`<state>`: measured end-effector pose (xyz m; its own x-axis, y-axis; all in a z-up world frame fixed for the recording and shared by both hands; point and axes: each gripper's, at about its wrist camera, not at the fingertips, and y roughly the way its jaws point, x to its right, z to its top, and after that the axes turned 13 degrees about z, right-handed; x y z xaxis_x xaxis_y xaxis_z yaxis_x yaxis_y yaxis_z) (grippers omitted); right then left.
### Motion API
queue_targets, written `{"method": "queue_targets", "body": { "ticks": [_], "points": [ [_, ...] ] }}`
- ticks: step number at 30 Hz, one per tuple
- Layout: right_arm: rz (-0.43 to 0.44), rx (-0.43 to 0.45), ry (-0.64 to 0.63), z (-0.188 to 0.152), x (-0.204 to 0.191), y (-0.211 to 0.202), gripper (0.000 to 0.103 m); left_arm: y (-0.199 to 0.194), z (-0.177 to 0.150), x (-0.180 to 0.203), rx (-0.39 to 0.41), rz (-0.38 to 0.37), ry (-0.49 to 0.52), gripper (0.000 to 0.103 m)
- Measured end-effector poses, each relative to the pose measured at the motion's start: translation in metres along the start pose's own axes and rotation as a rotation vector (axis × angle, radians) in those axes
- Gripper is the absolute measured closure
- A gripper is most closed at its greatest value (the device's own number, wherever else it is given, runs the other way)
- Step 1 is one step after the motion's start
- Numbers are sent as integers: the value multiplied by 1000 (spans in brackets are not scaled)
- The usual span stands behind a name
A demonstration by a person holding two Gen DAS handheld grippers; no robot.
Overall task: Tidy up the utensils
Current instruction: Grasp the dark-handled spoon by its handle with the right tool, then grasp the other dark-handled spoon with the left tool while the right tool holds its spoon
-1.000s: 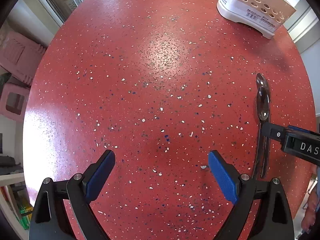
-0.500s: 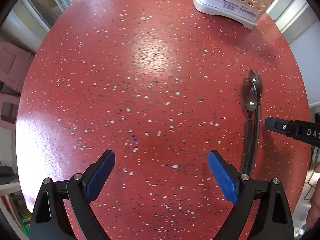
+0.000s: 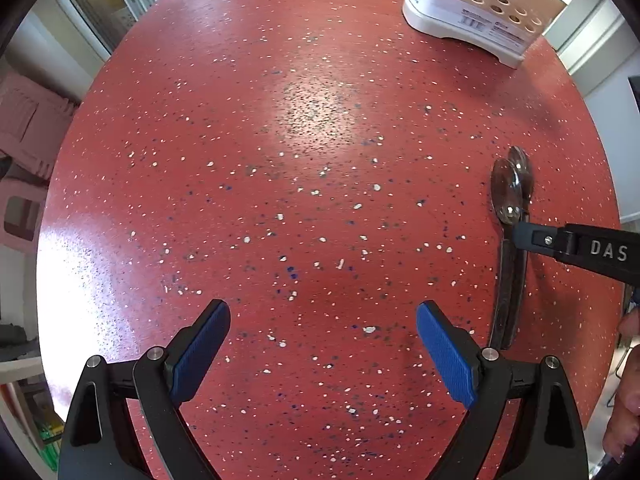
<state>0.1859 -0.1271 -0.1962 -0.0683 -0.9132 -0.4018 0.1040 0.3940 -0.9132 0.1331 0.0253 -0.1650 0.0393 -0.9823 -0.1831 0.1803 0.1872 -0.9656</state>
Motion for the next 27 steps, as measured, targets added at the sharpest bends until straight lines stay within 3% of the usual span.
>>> {"method": "queue_targets", "body": {
  "ticks": [2,4,15,17,19,20,27],
  "points": [
    [-38,-13,-40,0,-12,4,76,-1,-1,-3,0,-4,-1,0],
    [-53,-21,-48,-1,-21,8,91,-2,-2,-5,1,-11,1,0],
    [-43,-11,-35,-8,22,-11,92,-15,2,39,5,-104,56,0],
    [14,-6,-3,-8,28,-15,89,-15,5,48,3,-104,65,0],
    [24,7,23,-7,35,-20,73,-13,10,55,-9,-112,59,0],
    [28,12,36,-6,36,-22,70,-14,10,60,-14,-113,50,0],
    [39,-5,65,6,52,-5,68,-5,21,79,-31,-78,43,0]
  ]
}}
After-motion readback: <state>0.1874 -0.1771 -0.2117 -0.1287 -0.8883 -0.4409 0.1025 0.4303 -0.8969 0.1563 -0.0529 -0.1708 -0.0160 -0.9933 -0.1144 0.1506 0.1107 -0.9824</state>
